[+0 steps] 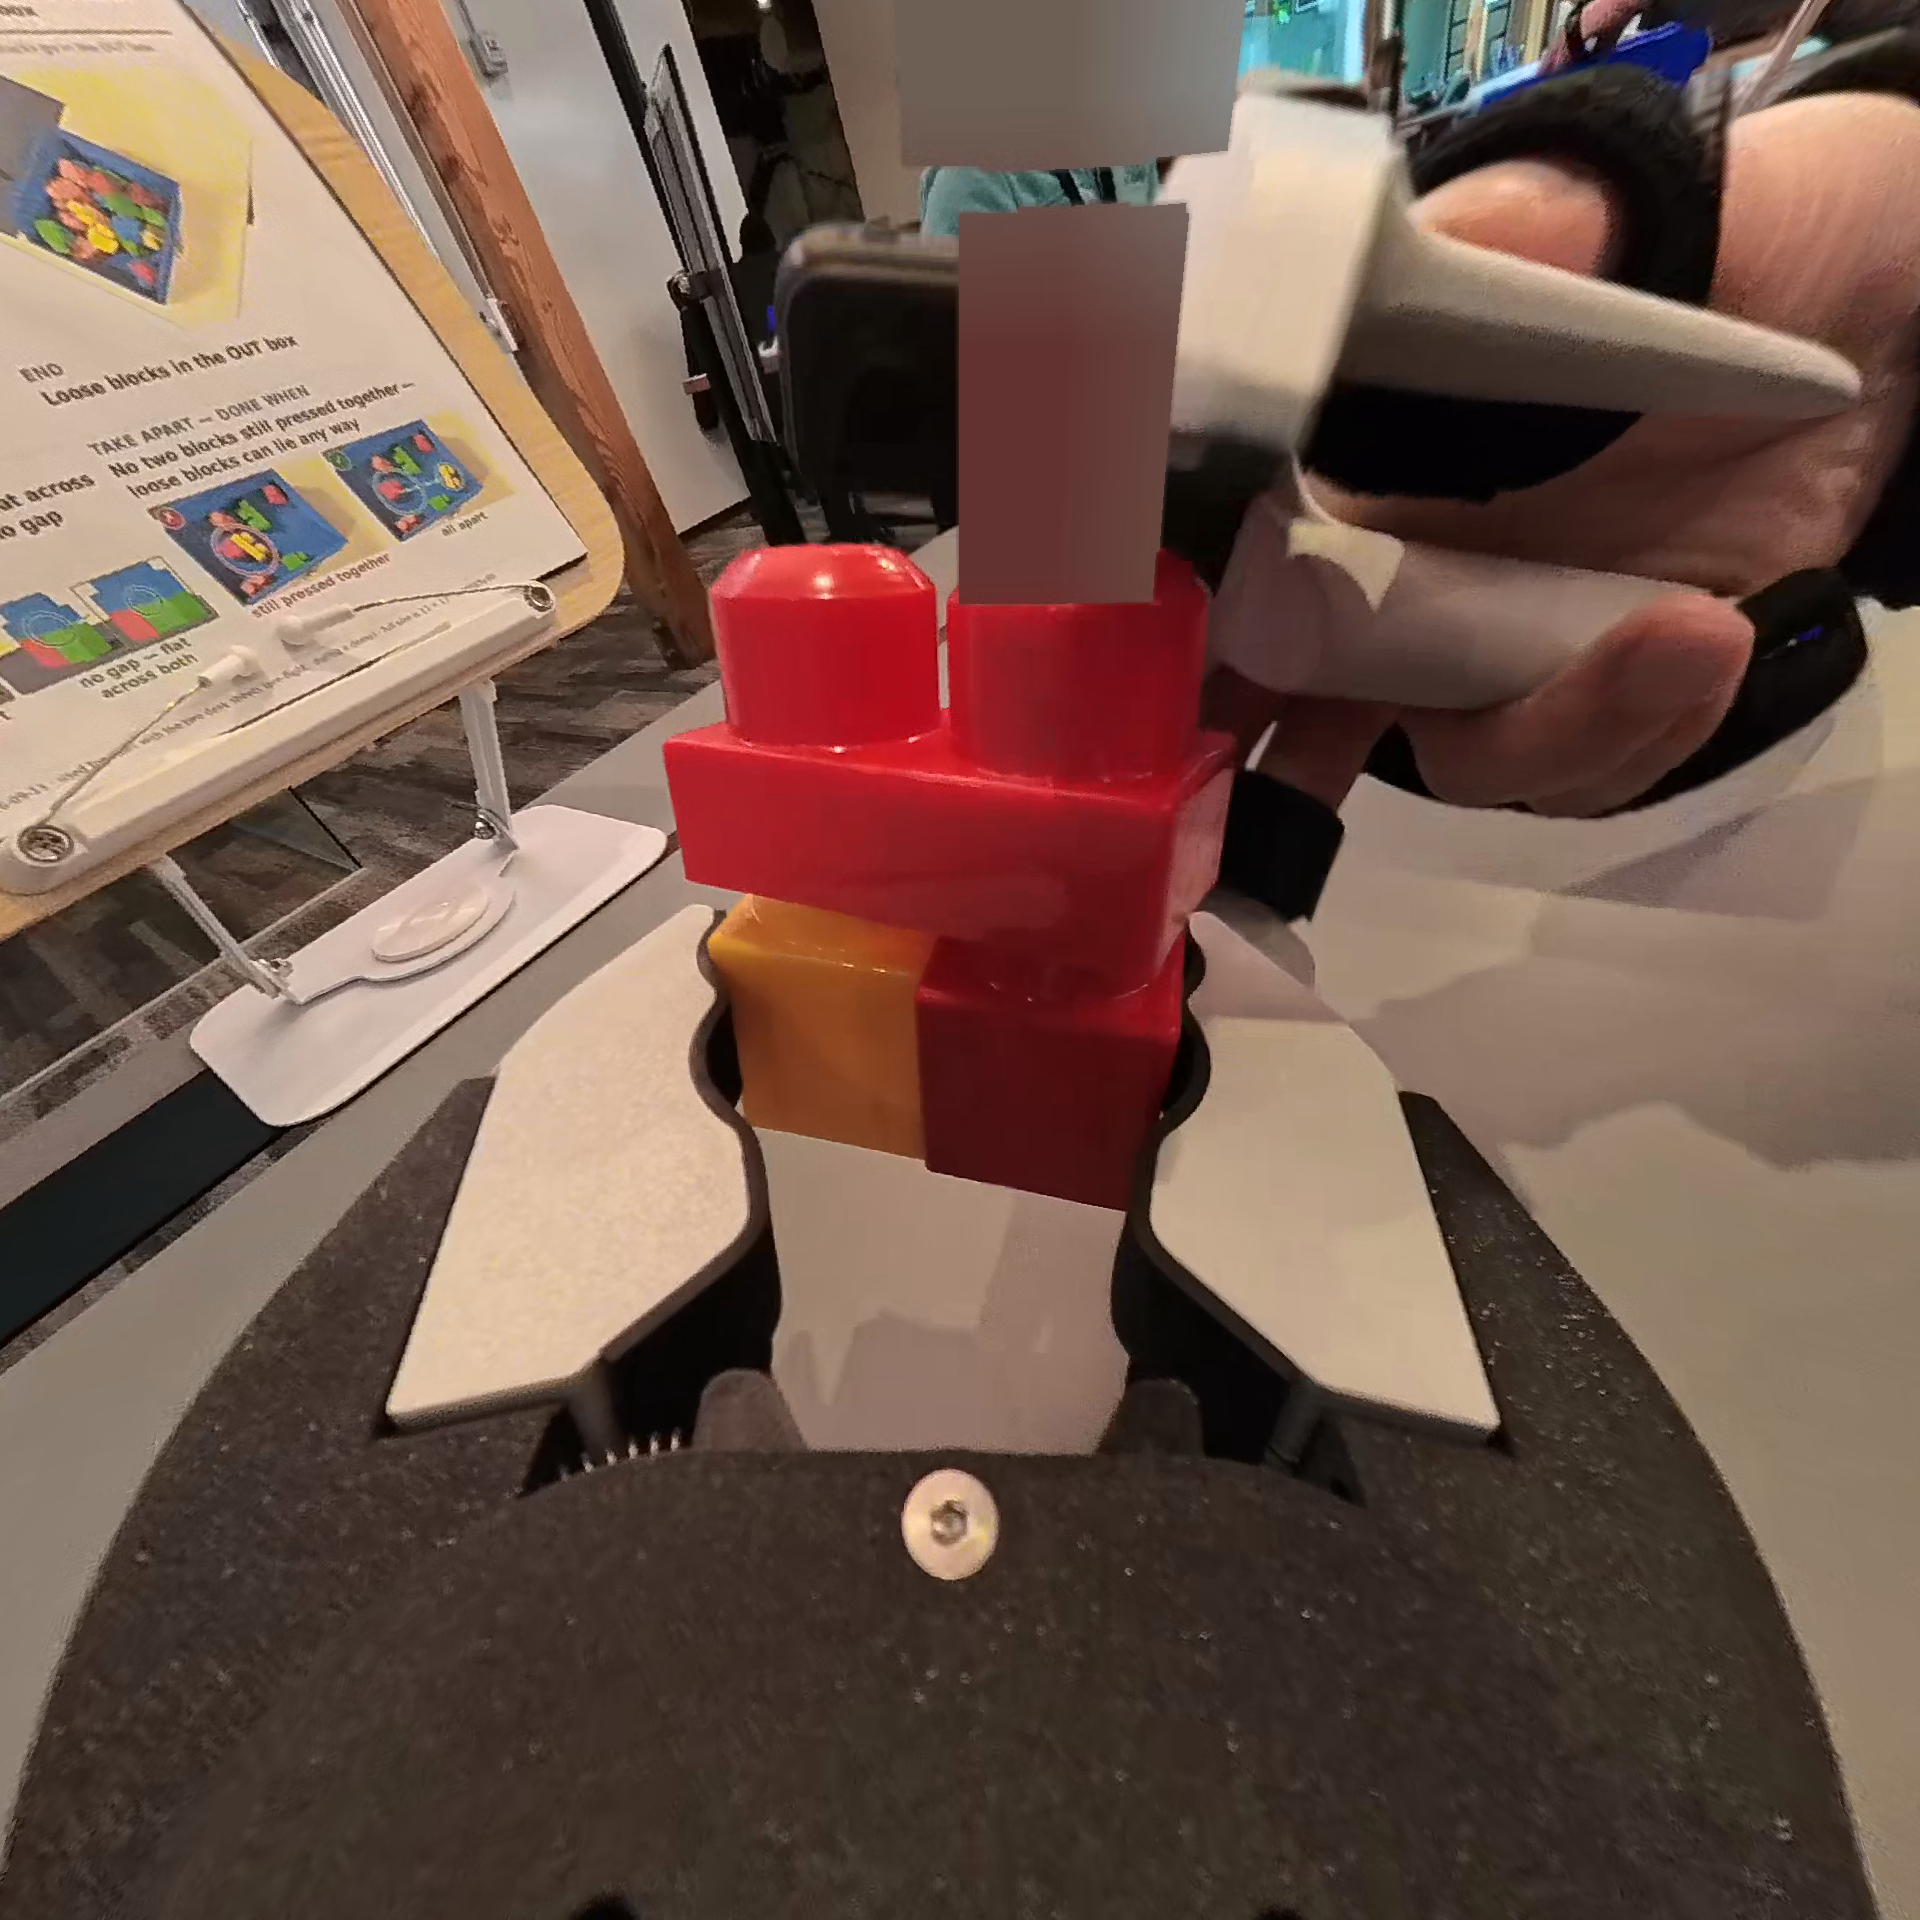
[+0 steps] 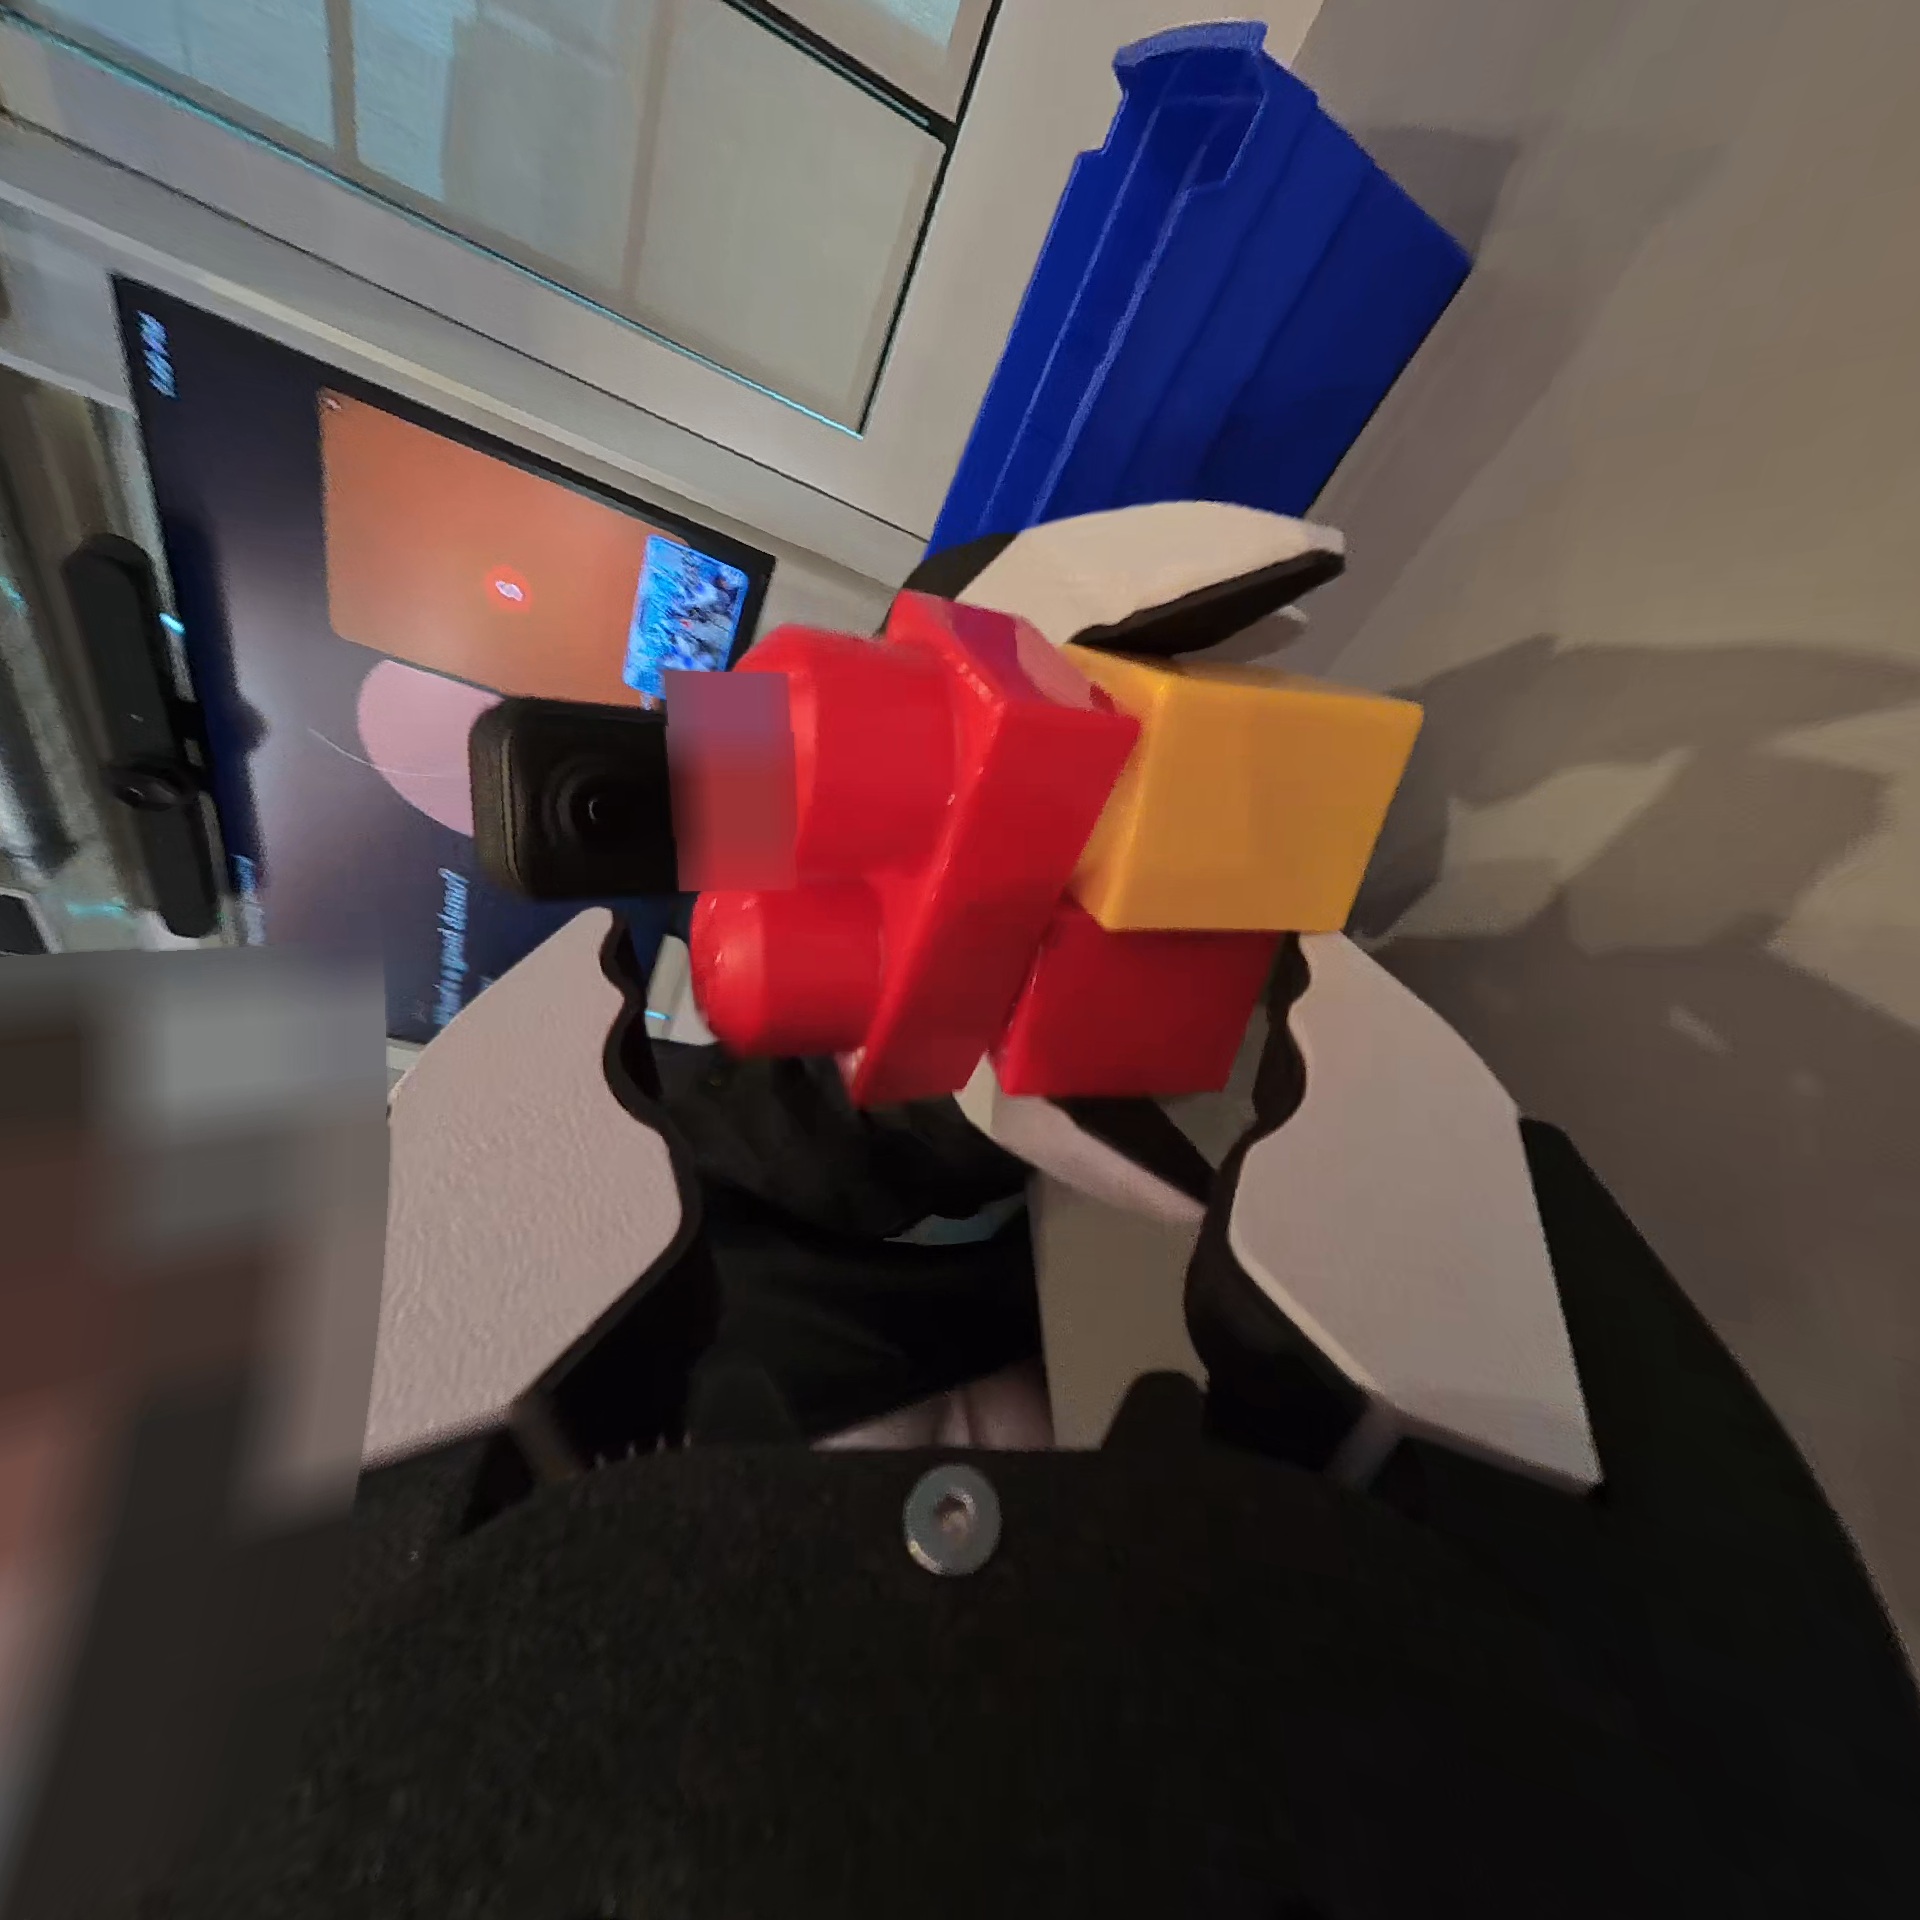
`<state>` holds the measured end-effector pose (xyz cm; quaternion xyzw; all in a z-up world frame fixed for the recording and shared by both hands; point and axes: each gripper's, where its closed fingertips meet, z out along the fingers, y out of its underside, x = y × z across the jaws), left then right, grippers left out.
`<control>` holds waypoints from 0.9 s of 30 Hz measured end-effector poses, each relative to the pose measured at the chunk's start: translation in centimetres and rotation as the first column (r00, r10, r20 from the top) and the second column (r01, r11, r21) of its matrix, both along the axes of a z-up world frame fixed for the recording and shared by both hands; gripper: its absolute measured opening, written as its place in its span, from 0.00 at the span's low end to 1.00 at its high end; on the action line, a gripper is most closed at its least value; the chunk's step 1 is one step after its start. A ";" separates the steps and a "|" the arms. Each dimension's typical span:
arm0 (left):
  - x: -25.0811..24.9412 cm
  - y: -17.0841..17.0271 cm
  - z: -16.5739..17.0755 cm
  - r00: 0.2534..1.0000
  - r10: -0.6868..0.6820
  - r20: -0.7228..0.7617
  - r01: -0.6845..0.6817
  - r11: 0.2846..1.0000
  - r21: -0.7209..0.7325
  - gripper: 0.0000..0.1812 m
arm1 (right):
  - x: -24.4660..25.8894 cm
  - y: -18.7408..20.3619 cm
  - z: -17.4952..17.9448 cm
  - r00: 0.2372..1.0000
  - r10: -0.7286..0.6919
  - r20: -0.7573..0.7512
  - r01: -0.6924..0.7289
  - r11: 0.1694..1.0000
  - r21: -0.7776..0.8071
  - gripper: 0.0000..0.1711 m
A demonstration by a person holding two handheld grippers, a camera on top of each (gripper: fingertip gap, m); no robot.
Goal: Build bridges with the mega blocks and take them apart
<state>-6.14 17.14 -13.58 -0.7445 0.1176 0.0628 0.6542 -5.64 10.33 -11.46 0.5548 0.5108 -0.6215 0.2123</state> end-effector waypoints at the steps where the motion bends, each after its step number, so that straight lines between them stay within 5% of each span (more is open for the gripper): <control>1: -0.1 0.0 0.0 1.000 0.000 0.008 0.000 1.000 -0.003 0.44 | 0.2 0.4 0.0 1.000 0.002 -0.016 -0.001 0.999 0.041 0.67; 4: -0.4 -0.1 0.1 0.999 0.006 0.036 -0.006 1.000 0.004 0.44 | 0.1 2.2 -0.1 0.998 -0.047 -0.051 0.053 0.989 0.139 0.65; 9: -0.7 -0.1 0.4 0.999 0.037 0.000 -0.037 0.999 0.022 0.44 | 0.0 3.7 0.3 0.992 -0.122 0.024 0.121 0.992 0.037 0.53; 27: -0.2 0.2 -0.4 1.000 0.010 0.007 -0.011 1.000 0.005 0.43 | 0.2 1.7 -0.6 0.995 -0.070 0.073 0.064 0.995 0.077 0.53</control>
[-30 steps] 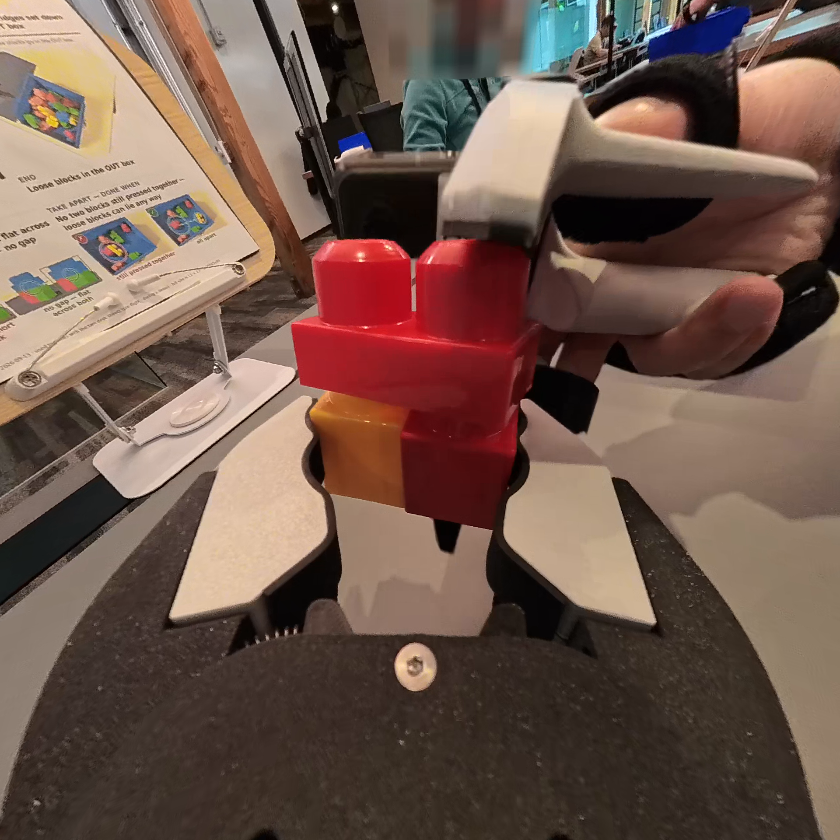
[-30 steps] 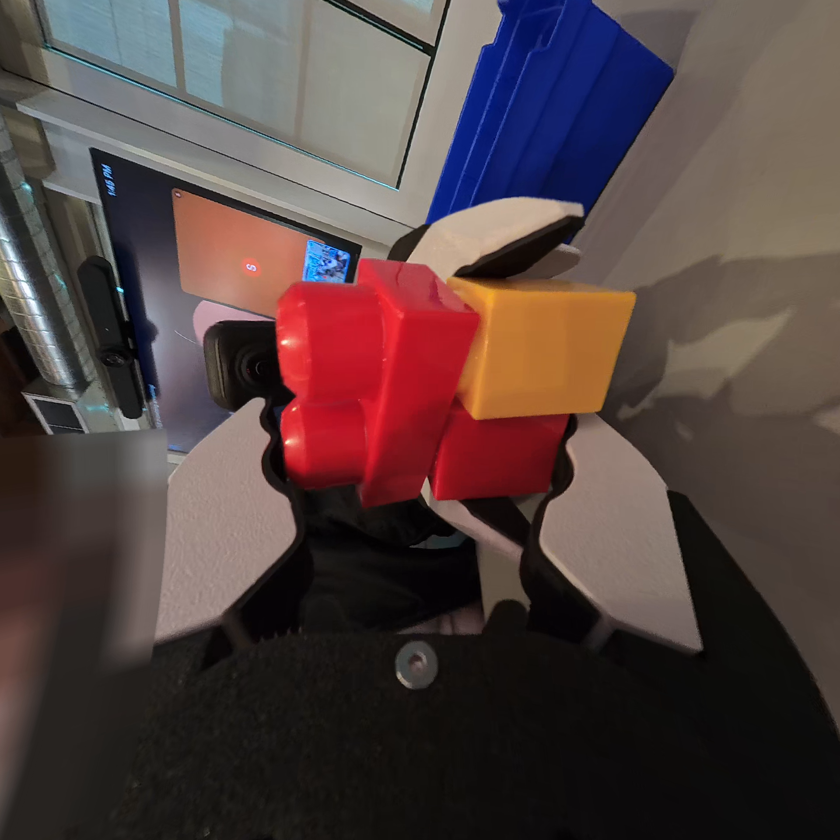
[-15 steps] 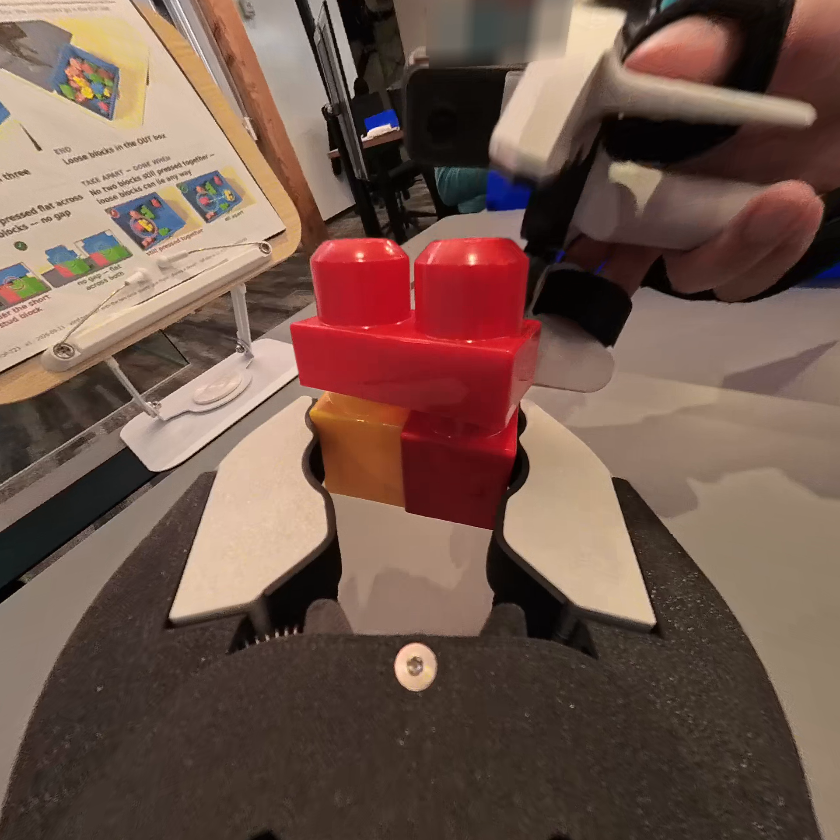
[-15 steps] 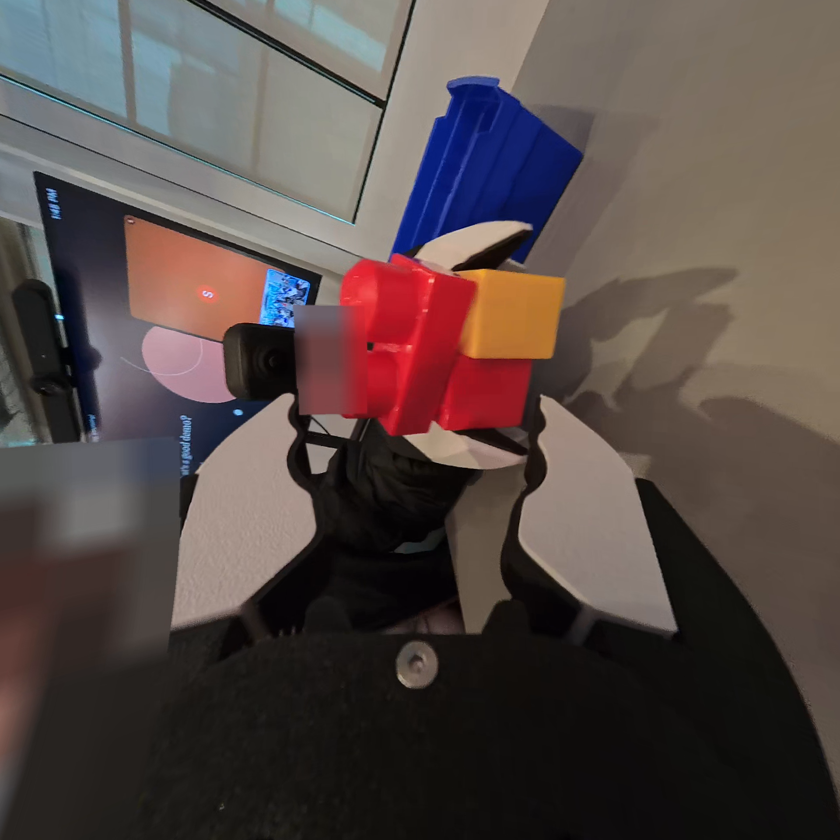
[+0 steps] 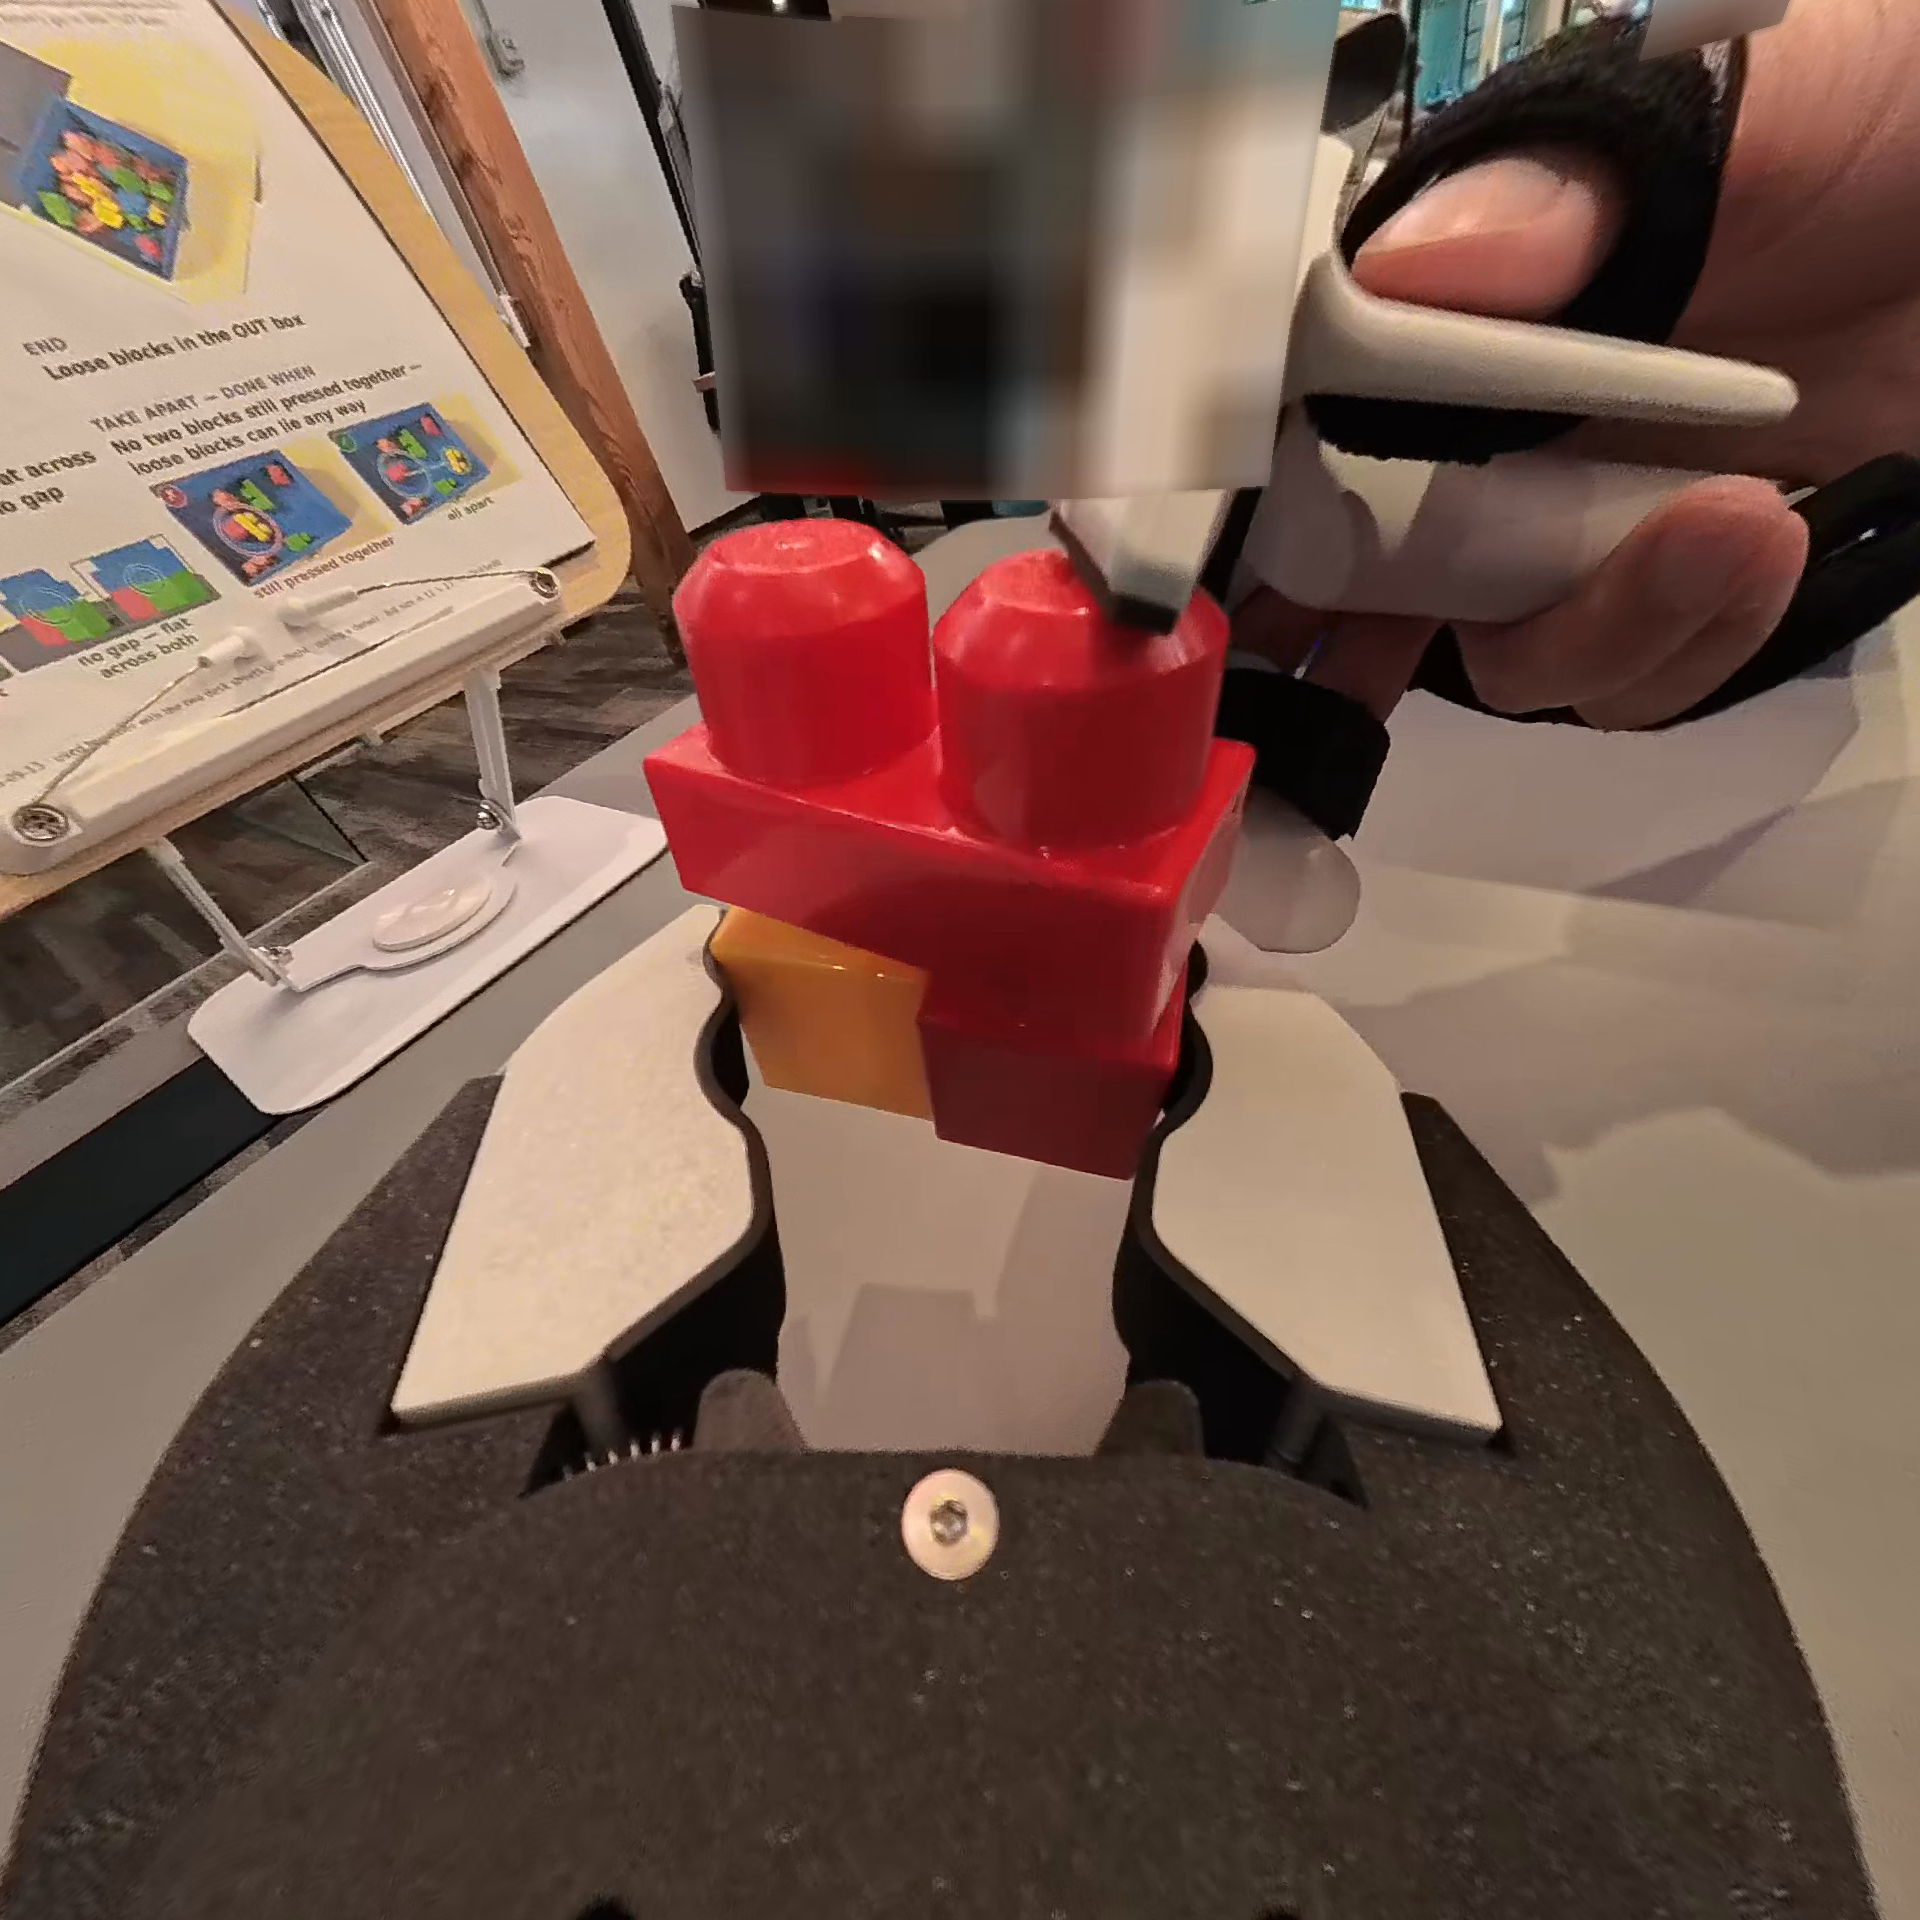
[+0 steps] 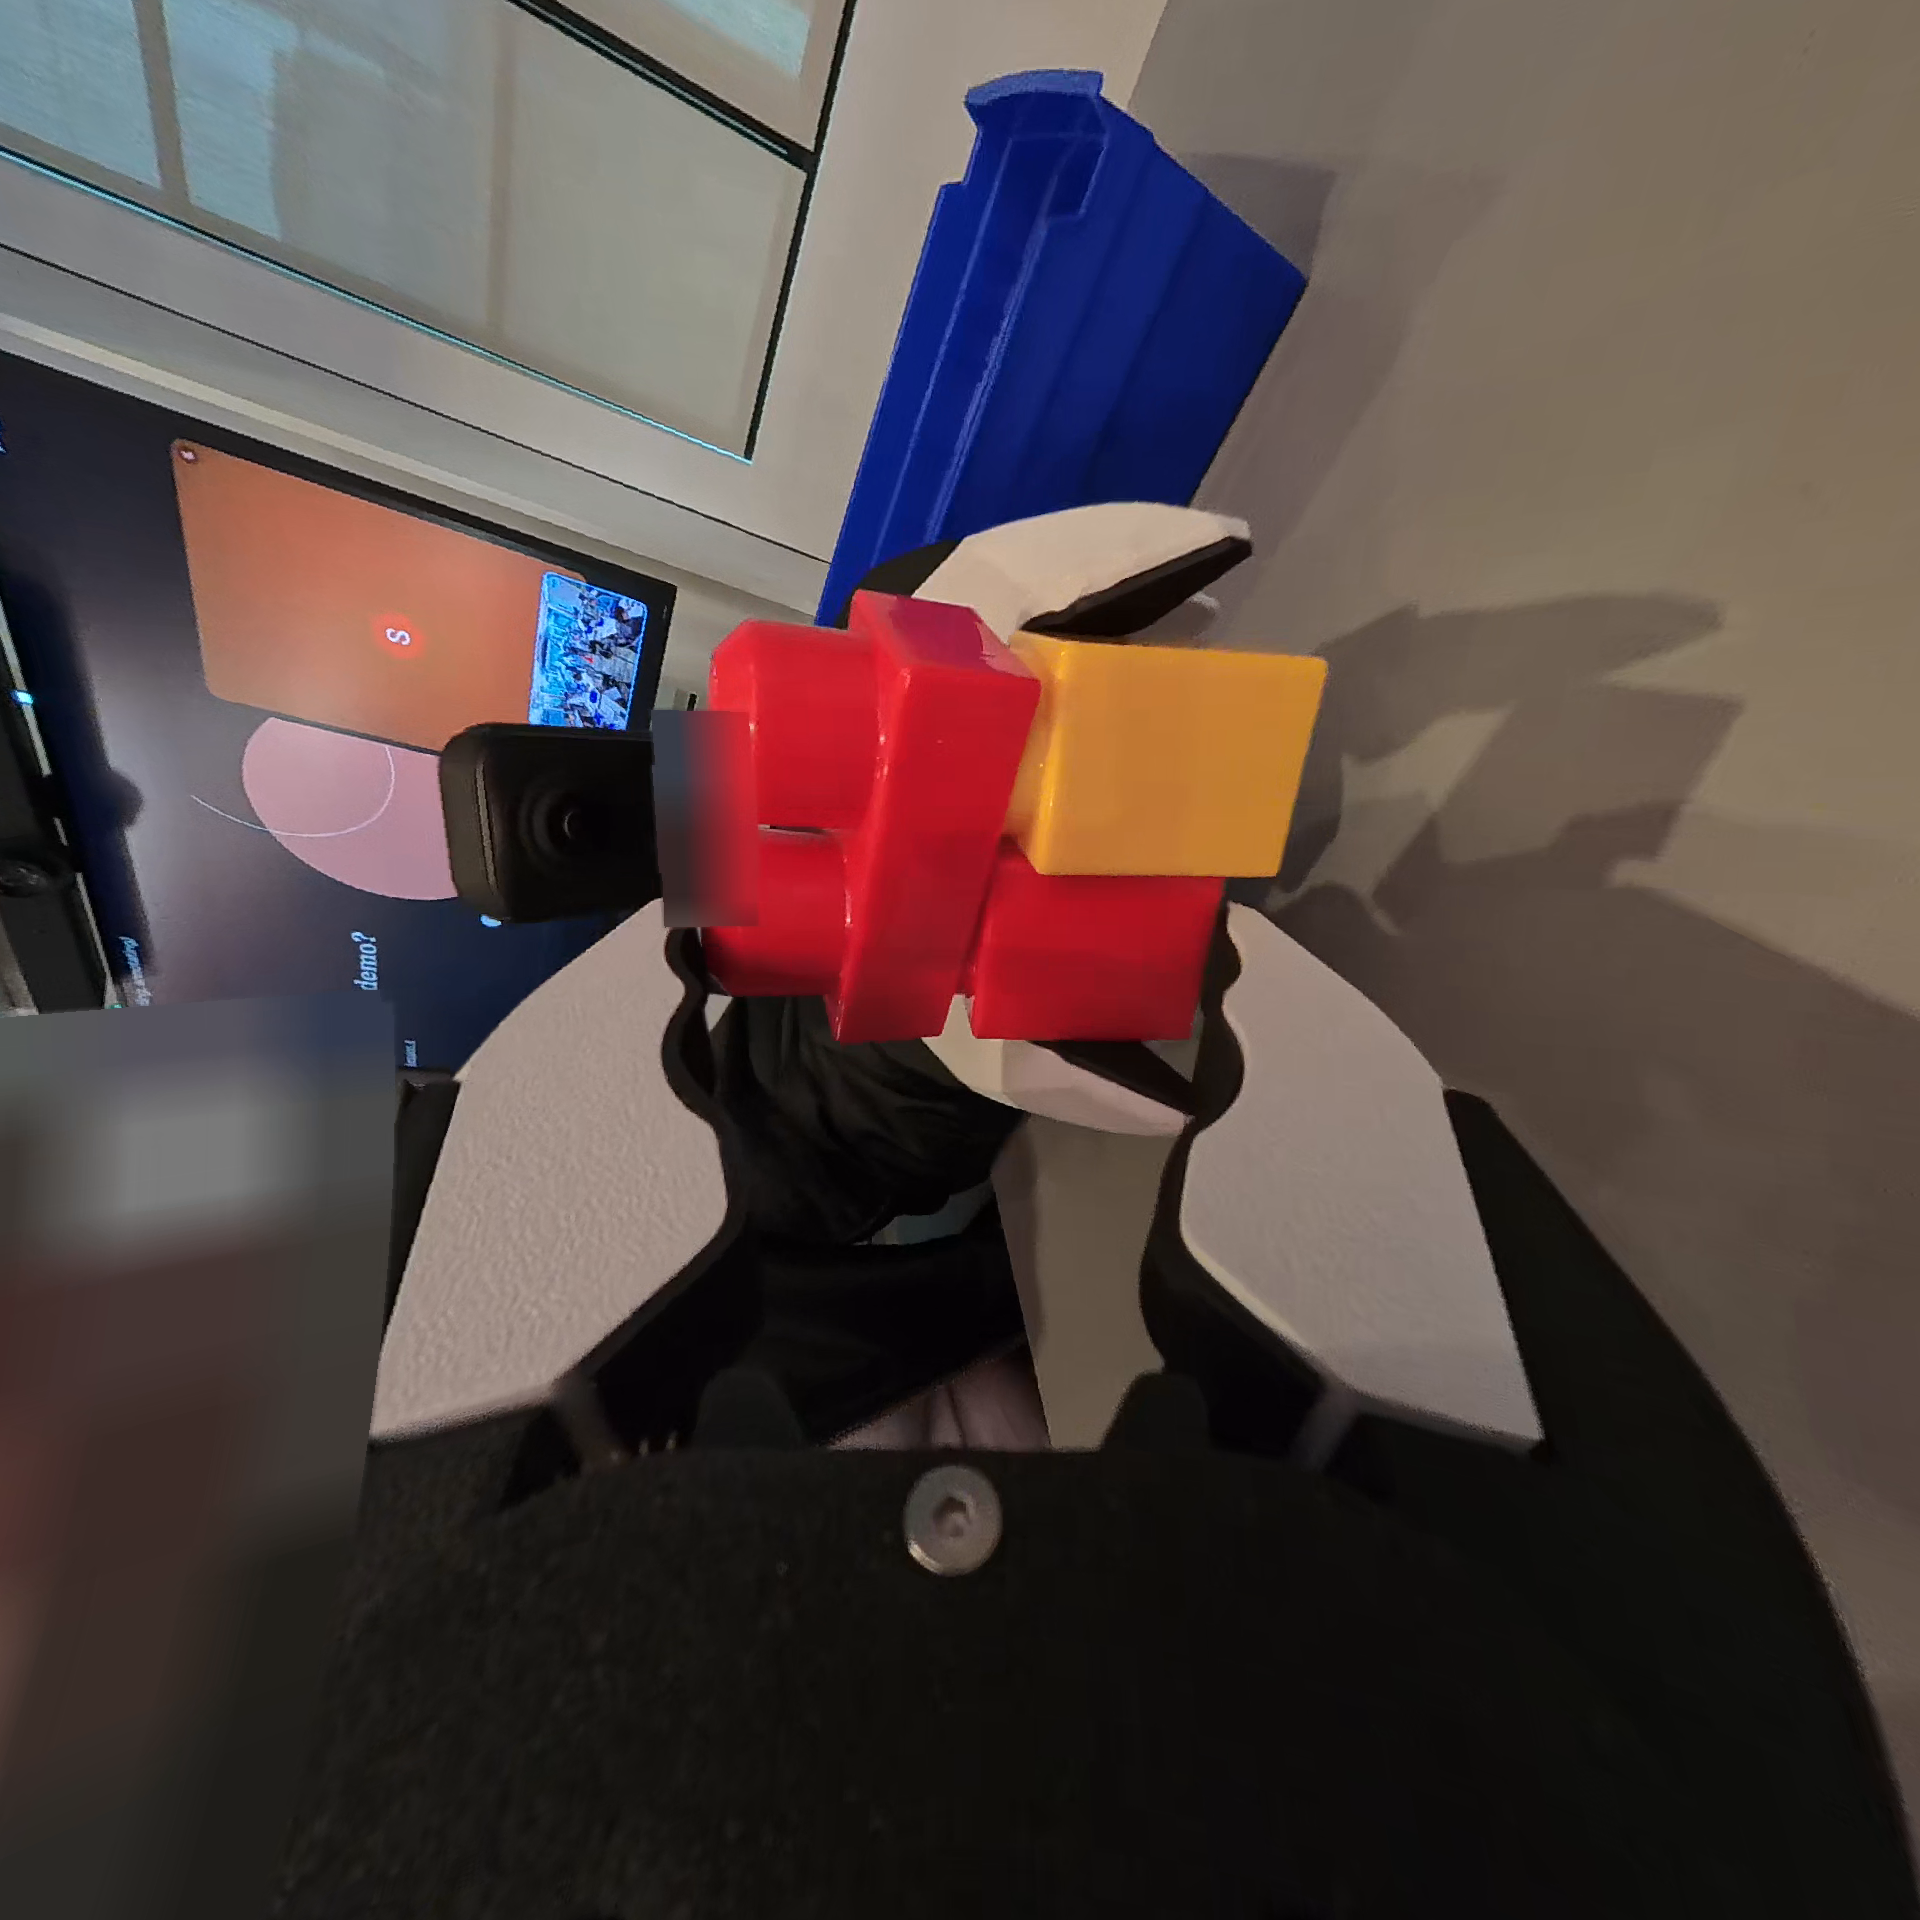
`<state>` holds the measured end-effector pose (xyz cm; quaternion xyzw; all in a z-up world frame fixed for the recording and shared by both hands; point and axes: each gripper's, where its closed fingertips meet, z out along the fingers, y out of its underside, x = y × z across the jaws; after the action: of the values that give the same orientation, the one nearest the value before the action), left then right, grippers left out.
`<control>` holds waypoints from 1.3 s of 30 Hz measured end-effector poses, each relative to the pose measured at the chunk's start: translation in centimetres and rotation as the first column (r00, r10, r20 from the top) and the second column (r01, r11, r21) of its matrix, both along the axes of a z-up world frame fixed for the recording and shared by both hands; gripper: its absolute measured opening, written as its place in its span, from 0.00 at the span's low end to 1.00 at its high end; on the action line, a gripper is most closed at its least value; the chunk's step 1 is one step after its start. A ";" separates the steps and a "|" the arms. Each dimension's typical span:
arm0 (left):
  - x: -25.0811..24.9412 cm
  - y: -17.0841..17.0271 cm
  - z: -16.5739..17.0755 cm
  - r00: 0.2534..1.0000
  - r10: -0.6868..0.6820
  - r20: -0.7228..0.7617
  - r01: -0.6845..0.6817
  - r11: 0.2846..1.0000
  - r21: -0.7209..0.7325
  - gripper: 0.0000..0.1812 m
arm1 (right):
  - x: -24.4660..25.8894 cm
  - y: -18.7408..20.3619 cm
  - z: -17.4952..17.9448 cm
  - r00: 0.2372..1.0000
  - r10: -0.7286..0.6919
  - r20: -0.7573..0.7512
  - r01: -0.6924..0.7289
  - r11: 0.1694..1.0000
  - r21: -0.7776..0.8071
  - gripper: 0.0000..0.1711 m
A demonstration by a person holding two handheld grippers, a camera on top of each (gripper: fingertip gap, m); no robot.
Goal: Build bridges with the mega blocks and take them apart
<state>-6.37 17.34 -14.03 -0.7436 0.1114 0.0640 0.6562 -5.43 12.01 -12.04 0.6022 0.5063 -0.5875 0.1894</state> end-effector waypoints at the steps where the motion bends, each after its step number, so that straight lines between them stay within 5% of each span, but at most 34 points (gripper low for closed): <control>1: -0.1 0.0 0.0 1.000 0.004 -0.003 -0.004 1.000 0.001 0.43 | 0.0 0.0 0.0 1.000 0.001 -0.006 -0.001 1.000 0.009 0.53; 13: 0.7 0.2 -0.3 0.997 -0.002 -0.077 0.000 1.000 -0.022 0.44 | 0.0 -1.9 0.2 0.999 0.036 -0.021 -0.039 0.989 -0.141 0.72; 21: 0.6 0.2 -0.1 0.998 0.017 -0.052 -0.018 1.000 -0.022 0.44 | -0.2 -1.9 -0.1 0.999 0.025 -0.031 -0.030 0.985 -0.167 0.64; 39: 1.6 0.4 -0.6 0.998 -0.015 -0.055 0.012 0.999 -0.053 0.44 | 0.6 -2.4 -0.9 0.995 0.078 -0.059 -0.087 0.984 -0.153 0.68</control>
<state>-4.82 17.71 -14.58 -0.7578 0.1361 0.0771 0.6335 -4.81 9.62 -12.93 0.5484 0.4883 -0.6324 0.2466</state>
